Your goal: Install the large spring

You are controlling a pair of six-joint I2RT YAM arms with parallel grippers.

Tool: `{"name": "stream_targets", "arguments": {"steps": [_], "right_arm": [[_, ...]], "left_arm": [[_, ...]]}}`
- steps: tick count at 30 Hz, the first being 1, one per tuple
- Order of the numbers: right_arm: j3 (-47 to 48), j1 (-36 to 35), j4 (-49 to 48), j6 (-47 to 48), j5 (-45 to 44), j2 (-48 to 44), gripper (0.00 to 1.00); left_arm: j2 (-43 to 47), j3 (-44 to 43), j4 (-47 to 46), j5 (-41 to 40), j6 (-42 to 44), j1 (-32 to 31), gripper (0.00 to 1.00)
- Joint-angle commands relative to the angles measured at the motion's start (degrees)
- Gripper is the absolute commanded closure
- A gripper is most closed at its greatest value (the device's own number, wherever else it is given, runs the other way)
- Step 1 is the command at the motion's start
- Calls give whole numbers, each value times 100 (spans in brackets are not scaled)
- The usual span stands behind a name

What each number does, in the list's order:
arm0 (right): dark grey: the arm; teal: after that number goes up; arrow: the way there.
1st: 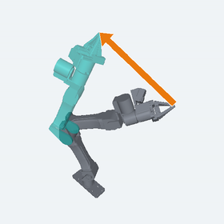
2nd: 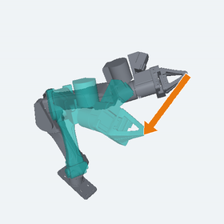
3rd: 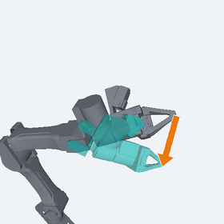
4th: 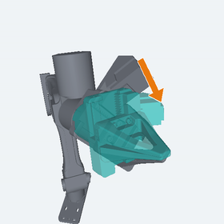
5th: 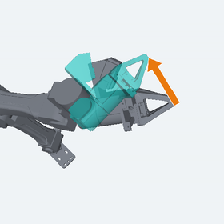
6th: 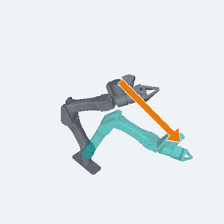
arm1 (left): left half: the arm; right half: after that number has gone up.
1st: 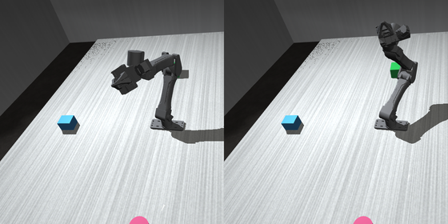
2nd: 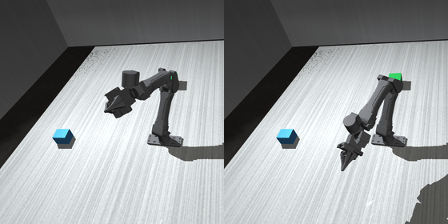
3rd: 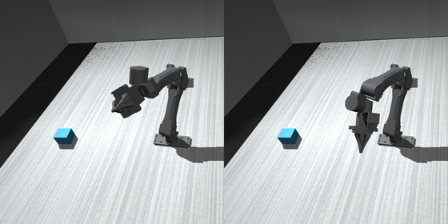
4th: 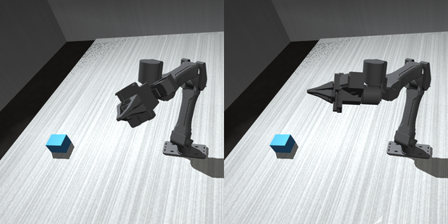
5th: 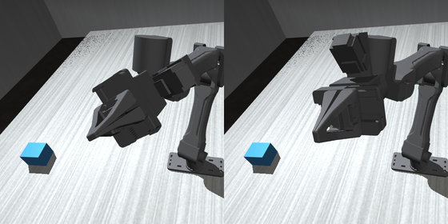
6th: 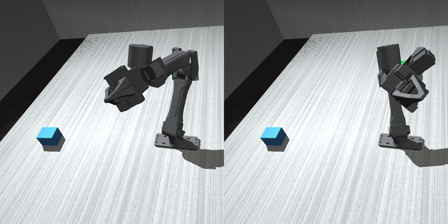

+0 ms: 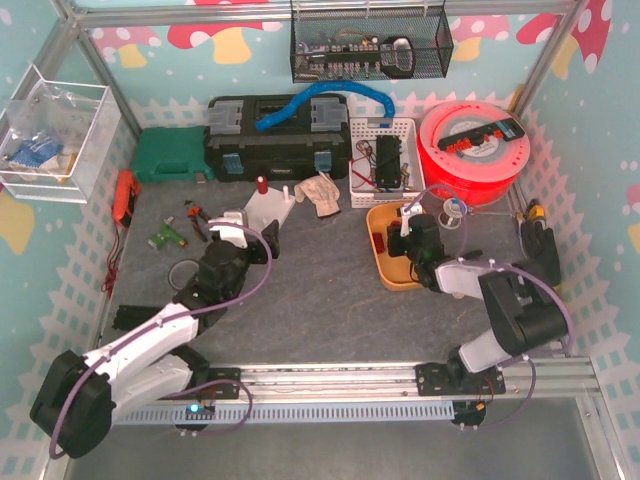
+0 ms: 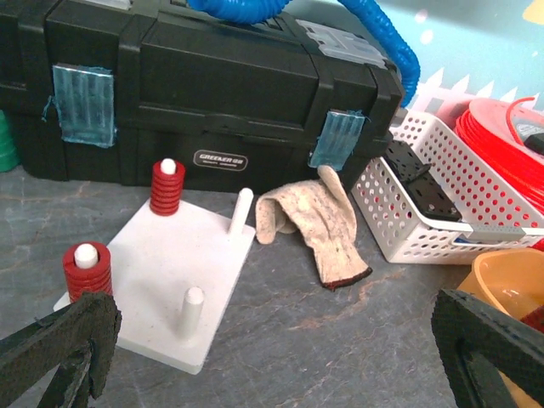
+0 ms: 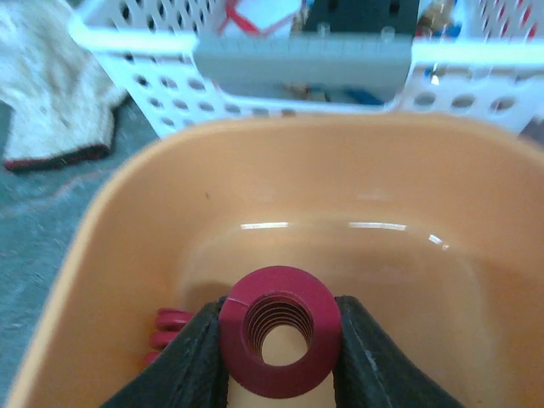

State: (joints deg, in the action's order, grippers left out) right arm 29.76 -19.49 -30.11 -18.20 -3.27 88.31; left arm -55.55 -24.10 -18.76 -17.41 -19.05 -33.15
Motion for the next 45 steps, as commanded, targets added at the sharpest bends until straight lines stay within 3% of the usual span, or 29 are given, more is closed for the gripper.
{"name": "stream_targets", "arguments": {"steps": [1, 5, 9, 13, 17, 21, 25, 32, 35, 41, 45], "right_arm": [[-4, 19, 315, 272, -99, -791, 100], [12, 15, 765, 303, 292, -1603, 100], [222, -9, 1238, 332, 1360, -2267, 100], [376, -240, 1493, 559, 2310, -2665, 100], [433, -889, 1561, 1054, 2677, -2867, 100], [333, -1803, 1319, 2071, 1882, -2882, 100], [9, -2264, 352, 2501, 1125, -2761, 100], [70, -2725, 84, 2893, -20, -2266, 100], [22, -2758, -94, 2781, -90, -2152, 100], [208, -2762, 42, 1984, -57, -1838, 100], [819, -2707, 1078, 857, -55, -1572, 100]], "left_arm": [[170, 162, -305, -25, -85, -36, 1], [319, 397, -768, 276, -8, -34, 1], [214, 593, -1462, 781, 305, -34, 1], [-25, 692, -2130, 1940, 861, -35, 6], [-328, 661, -2575, 3087, 1428, -61, 18], [-636, -133, -1550, 2734, 947, -68, 31], [-768, -760, -574, 3054, 288, -88, 33], [-887, -1590, 1170, 2581, -219, -415, 39], [-1061, -1834, 1494, 2445, -257, -617, 43], [-1472, -2056, 1480, 2483, -234, -897, 44], [-1341, -1786, 1079, 2482, -32, -895, 45]]}}
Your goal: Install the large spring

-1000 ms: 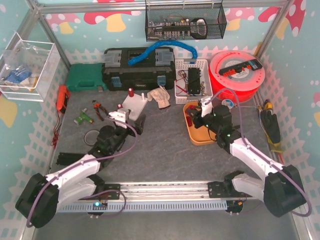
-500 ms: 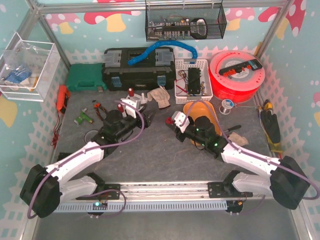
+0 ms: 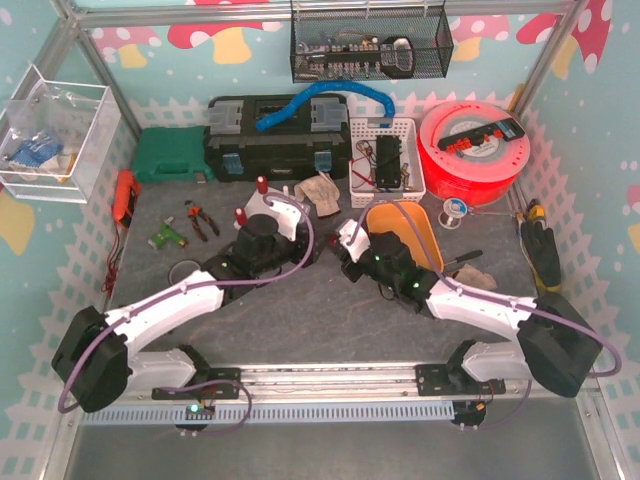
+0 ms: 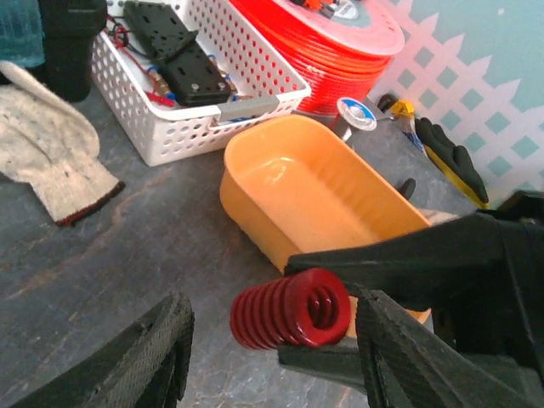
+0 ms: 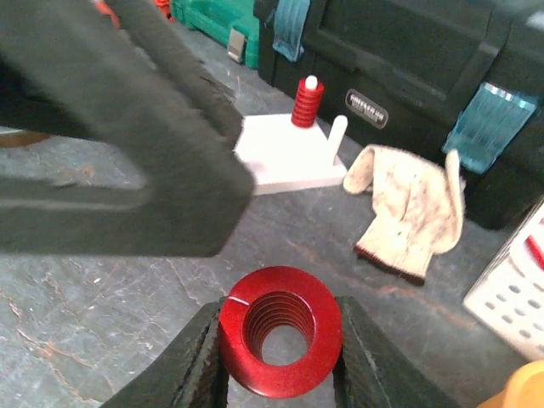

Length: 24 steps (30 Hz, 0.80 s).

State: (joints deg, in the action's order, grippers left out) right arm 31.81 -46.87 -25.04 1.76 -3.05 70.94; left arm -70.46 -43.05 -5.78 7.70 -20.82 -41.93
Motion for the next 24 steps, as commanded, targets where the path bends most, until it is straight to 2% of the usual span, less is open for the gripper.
{"name": "stream_targets", "arguments": {"steps": [1, 4, 6, 9, 12, 15, 20, 24], "right_arm": [[791, 56, 882, -1386, -77, 228, 100], [1336, 143, 1705, -2096, 96, 334, 100], [1642, 183, 2130, -2326, 351, 383, 100], [2085, 226, 2659, -2482, 740, 449, 100], [2264, 232, 2831, -2574, 1119, 389, 100], [2208, 232, 2696, -2692, 1404, 176, 100], [2142, 231, 2534, -2758, 1783, 109, 100], [1988, 231, 2243, -2935, 2008, 107, 100]], "left_arm": [[256, 326, -504, 26, 410, -17, 46], [707, 1105, -1811, -74, 1236, -17, 50], [857, 1723, -2926, 27, 1898, -17, 58], [878, 2327, -4161, 167, 2674, -34, 60], [679, 2318, -4163, 42, 3079, -34, 59], [407, 2307, -4295, 20, 3534, -63, 51], [146, 2416, -5037, 3, 3543, -78, 51], [-128, 2297, -5115, 76, 3754, -78, 52]]}}
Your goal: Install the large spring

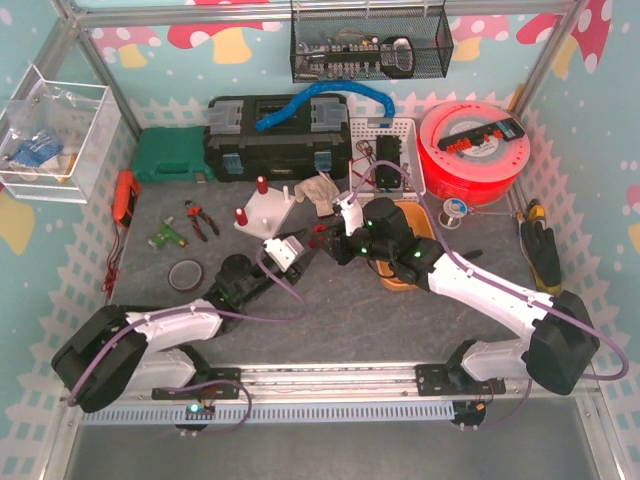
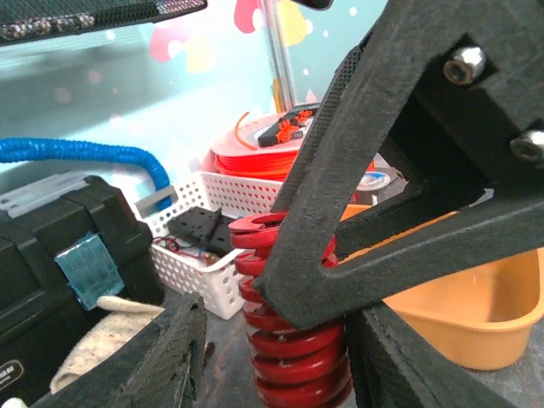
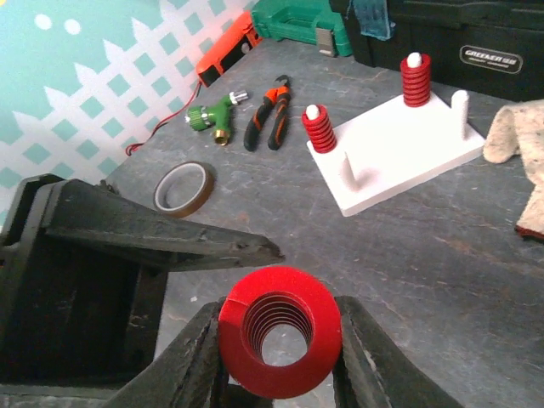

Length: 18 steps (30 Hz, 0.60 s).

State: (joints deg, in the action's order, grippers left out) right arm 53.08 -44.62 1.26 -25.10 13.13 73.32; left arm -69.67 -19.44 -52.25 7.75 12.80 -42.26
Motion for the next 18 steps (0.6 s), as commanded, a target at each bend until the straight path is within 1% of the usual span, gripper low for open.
{"name": "stream_targets", "arguments": {"steps": [1, 5, 8, 10, 11, 12, 13, 16, 18], "right_arm": [[-178, 8, -464, -293, 420, -141, 100], [-287, 6, -647, -355, 425, -149, 100], [-299, 6, -662, -326, 450, -135, 100], [-295, 7, -654, -258, 462, -112, 100], [-300, 6, -653, -224, 497, -100, 100], [-301, 6, -653, -178, 542, -84, 99], [-300, 6, -653, -136, 595, -70, 93], [-290, 6, -649, -66, 732, -61, 81], [-282, 6, -644, -77, 767, -80, 70]], "left_arm": [[-278, -93, -439, 78, 425, -45, 52], [-448, -186, -299, 143, 488, -45, 53], [-480, -237, -215, 87, 469, -45, 57], [-493, -309, -59, 32, 472, -45, 62], [-501, -347, 34, -7, 469, -47, 67], [-508, -382, 120, -56, 463, -46, 74], [-519, -404, 182, -80, 461, -45, 81], [-562, -426, 274, -112, 429, -45, 98], [-595, -408, 275, -145, 370, -45, 100]]}}
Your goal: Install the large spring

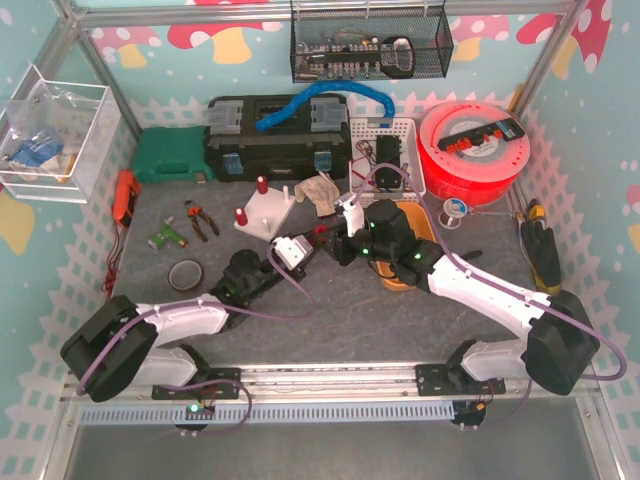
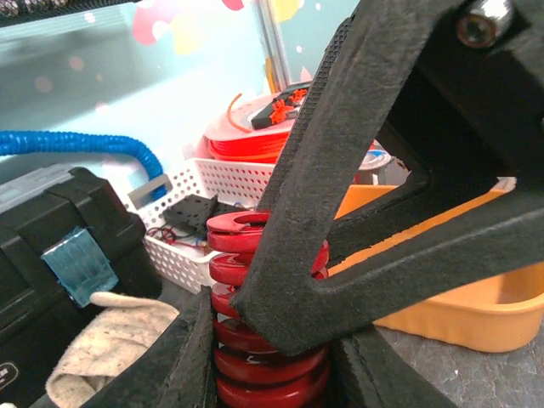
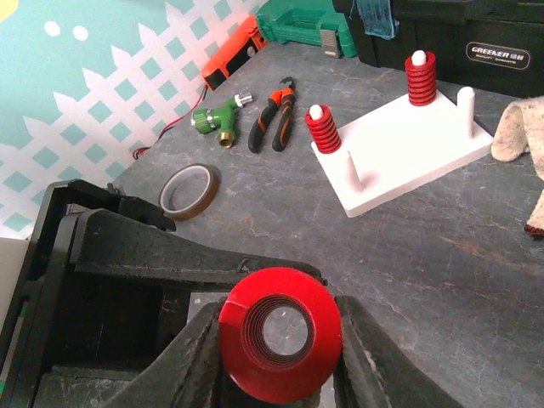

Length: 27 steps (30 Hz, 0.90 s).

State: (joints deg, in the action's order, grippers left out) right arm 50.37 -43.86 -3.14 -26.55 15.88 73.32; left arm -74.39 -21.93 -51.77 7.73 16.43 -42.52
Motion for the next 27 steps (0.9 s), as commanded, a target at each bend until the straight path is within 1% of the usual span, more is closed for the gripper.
{"name": "stream_targets", "arguments": {"steps": [1, 2, 4, 12, 15, 19, 22, 25, 27], "right_arm": [[-14, -68, -213, 44, 495, -103, 64], [-22, -70, -232, 6, 499, -132, 59], [-73, -70, -327, -79, 531, -204, 55], [-199, -70, -658, -385, 655, -163, 55], [-282, -63, -793, -612, 484, -242, 51], [-302, -62, -844, -841, 329, -221, 50], [-272, -62, -829, -871, 310, -98, 52], [-269, -62, -838, -858, 230, -32, 60], [-286, -61, -875, -803, 184, 5, 70]], "left_arm": [[-140, -136, 205, -146, -22, -19, 100], [-150, -111, 159, -125, -51, -19, 100], [-176, -57, 43, -72, -88, -19, 100], [-199, -13, -134, -29, -157, -19, 100], [-214, 69, -287, -77, -168, -19, 100], [-233, 216, -593, -57, -238, -19, 100], [-234, 210, -580, -12, -245, -19, 100], [-210, 208, -554, 4, -245, -19, 100], [-191, 188, -505, 41, -230, -19, 100]]}}
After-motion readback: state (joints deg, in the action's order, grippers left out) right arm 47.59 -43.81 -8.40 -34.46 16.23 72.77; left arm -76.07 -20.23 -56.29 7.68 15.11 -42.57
